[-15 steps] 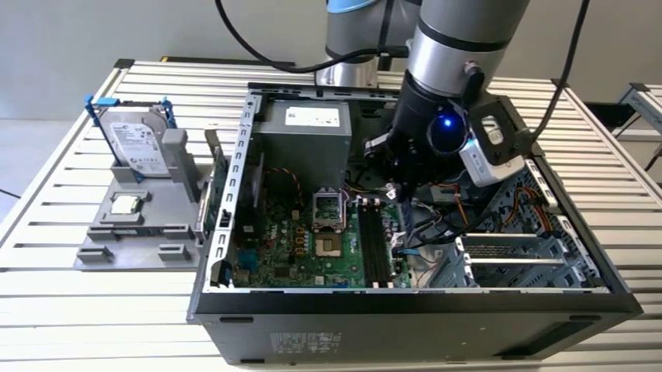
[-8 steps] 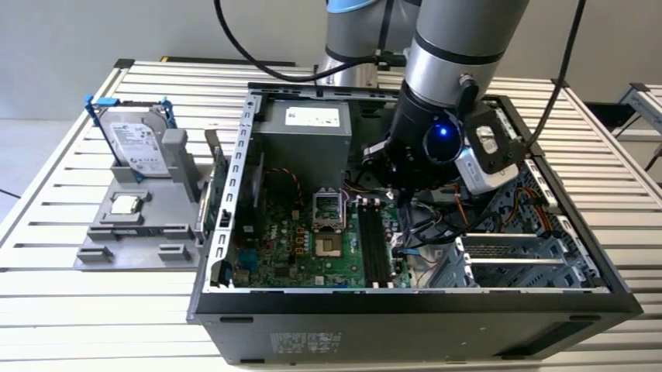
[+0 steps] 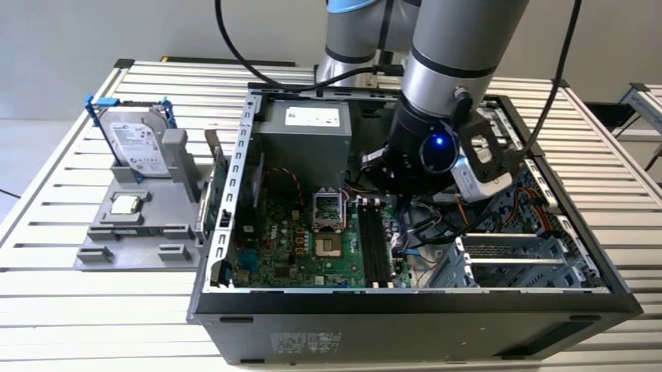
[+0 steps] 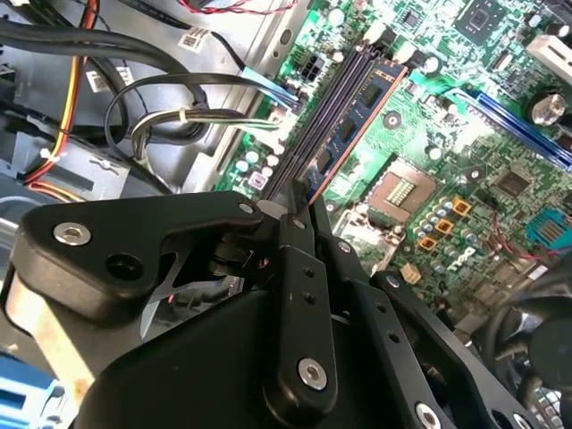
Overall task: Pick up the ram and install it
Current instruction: 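Insert the ram into the slot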
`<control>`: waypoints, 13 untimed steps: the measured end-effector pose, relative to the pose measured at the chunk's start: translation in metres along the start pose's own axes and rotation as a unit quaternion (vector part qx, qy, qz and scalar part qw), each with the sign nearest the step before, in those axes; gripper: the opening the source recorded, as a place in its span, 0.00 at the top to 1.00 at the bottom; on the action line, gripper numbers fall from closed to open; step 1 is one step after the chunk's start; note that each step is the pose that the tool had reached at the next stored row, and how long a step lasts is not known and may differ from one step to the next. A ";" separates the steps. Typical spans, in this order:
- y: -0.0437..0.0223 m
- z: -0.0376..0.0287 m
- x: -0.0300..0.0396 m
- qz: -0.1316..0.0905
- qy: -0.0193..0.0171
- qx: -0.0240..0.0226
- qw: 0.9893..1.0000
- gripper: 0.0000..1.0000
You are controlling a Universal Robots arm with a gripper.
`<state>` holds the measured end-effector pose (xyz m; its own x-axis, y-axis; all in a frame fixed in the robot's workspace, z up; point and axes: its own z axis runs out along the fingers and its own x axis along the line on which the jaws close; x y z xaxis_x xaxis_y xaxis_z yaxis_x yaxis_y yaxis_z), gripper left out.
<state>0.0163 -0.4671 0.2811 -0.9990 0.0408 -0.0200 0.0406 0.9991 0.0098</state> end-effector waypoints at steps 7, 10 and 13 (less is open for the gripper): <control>-0.0001 0.0100 0.0002 0.000 0.000 0.000 1.000 1.00; -0.0001 0.0134 0.0003 0.000 0.000 0.000 1.000 1.00; -0.0002 0.0185 0.0004 0.000 0.000 0.000 1.000 1.00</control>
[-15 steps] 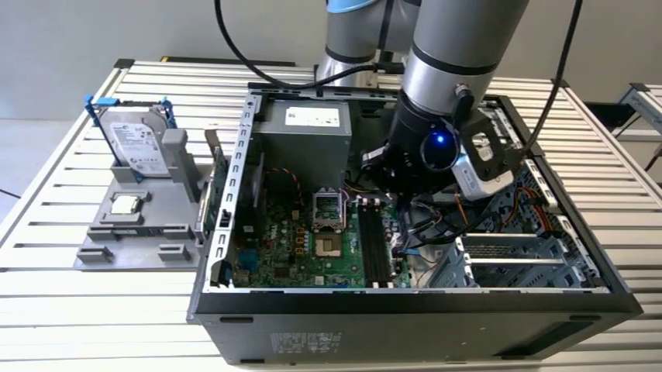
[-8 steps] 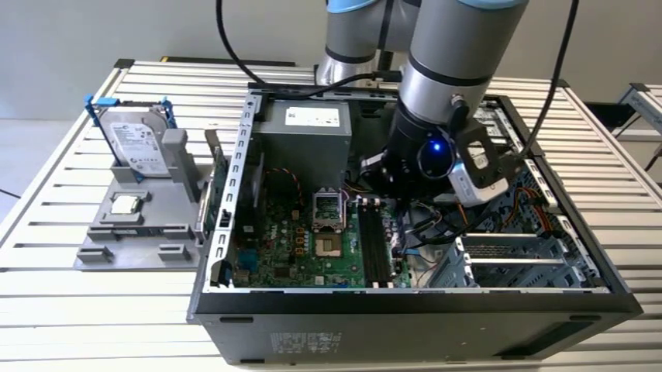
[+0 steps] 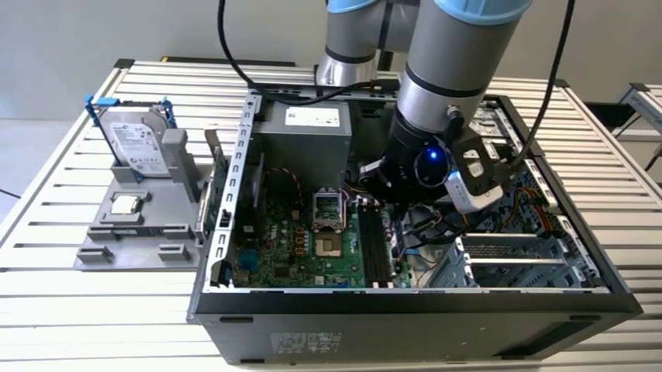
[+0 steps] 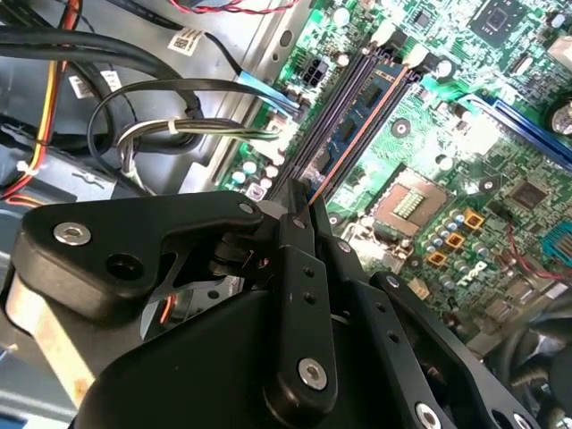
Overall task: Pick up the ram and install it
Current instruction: 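Insert the ram into the slot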
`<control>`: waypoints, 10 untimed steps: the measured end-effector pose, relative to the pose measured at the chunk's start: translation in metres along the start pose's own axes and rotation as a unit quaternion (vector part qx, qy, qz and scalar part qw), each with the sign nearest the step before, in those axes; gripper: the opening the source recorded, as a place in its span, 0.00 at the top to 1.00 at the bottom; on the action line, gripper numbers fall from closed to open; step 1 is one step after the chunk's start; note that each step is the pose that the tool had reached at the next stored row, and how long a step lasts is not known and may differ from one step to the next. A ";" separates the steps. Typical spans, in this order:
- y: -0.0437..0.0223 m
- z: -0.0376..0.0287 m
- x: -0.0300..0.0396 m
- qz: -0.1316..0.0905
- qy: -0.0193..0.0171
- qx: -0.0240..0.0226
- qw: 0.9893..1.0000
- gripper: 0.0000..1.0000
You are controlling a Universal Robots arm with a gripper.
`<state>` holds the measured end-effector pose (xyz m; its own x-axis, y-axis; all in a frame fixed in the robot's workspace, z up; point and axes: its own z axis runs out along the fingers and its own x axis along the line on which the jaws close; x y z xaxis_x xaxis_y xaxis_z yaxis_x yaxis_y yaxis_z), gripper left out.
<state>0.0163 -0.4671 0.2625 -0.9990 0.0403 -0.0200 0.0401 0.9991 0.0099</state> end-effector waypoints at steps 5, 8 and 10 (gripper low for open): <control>-0.0001 0.0056 0.0001 -0.001 0.000 0.000 1.000 1.00; -0.0001 0.0093 0.0002 -0.001 0.000 0.000 1.000 1.00; -0.0001 0.0117 0.0002 -0.002 0.000 0.000 1.000 1.00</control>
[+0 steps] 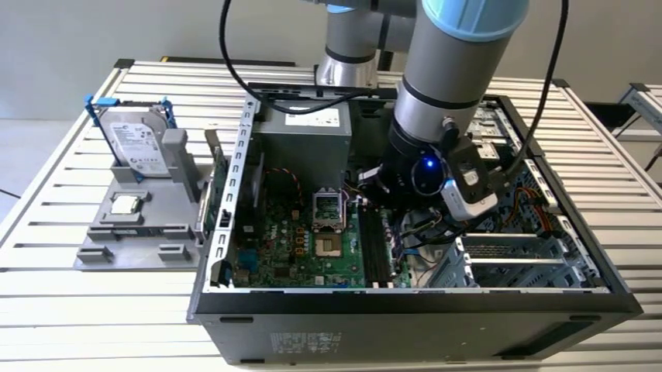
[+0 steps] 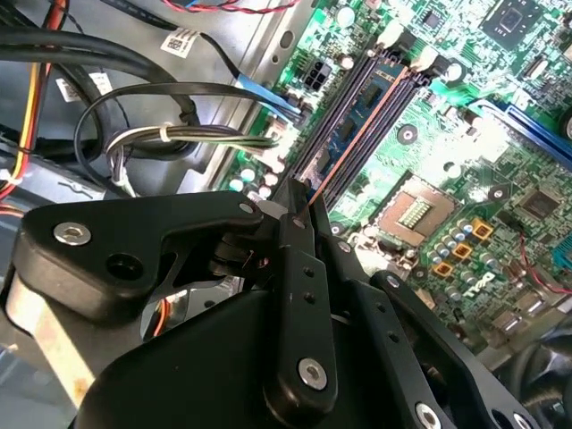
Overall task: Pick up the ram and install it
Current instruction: 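Insert the ram into the slot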
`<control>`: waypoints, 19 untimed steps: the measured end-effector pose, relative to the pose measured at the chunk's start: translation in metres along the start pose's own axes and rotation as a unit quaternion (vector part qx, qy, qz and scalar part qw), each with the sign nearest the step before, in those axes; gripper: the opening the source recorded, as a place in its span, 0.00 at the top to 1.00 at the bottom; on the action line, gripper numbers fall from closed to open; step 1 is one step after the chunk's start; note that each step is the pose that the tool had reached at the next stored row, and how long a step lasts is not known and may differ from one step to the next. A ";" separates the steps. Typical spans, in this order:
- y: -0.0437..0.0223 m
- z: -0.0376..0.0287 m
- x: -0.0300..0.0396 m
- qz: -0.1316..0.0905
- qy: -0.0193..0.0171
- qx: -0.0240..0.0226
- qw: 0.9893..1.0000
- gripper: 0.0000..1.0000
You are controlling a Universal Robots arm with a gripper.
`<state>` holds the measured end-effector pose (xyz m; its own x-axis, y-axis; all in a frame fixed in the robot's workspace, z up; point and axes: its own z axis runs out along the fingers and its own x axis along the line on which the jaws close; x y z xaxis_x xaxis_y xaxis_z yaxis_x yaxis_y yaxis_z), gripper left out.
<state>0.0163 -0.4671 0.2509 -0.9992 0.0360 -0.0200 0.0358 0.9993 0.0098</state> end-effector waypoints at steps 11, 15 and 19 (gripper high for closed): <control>-0.0001 0.0128 0.0003 -0.001 0.000 0.000 1.000 1.00; -0.0001 0.0154 0.0003 -0.001 0.000 0.000 1.000 1.00; -0.0002 0.0157 0.0003 -0.002 0.001 0.004 1.000 1.00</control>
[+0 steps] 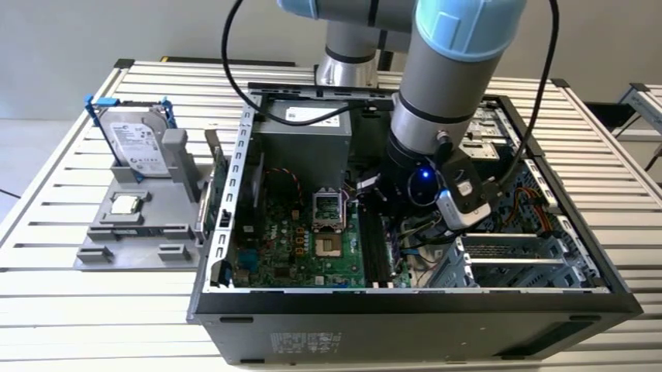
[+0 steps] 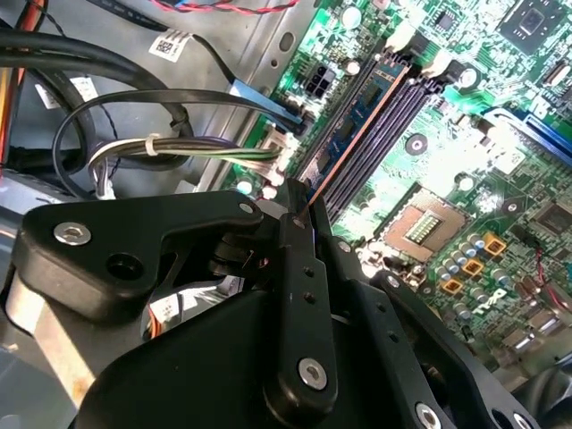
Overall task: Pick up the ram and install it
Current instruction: 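Insert the ram into the slot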
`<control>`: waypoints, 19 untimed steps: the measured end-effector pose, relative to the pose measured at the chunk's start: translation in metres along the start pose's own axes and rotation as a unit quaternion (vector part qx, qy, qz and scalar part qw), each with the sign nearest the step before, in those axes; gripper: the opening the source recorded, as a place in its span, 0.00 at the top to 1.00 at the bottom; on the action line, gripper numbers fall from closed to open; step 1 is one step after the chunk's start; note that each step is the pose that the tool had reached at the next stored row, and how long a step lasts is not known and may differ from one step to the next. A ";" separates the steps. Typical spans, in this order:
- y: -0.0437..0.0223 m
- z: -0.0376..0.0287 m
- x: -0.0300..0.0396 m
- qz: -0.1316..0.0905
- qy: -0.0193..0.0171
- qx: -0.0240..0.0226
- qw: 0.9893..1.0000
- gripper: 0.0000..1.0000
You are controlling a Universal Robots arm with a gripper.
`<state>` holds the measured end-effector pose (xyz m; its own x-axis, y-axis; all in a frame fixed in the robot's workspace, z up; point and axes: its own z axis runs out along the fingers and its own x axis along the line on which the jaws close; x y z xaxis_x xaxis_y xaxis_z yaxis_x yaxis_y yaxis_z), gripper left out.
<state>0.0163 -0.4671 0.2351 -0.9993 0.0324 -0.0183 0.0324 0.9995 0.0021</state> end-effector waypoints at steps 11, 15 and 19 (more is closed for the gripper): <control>0.0000 0.0021 0.0016 -0.006 0.001 0.005 1.000 1.00; -0.0001 0.0029 0.0026 -0.009 0.001 0.005 1.000 1.00; 0.0000 0.0050 0.0029 -0.011 0.001 0.005 1.000 1.00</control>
<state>0.0135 -0.4670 0.2301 -0.9998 0.0101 -0.0159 0.0102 0.9999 -0.0088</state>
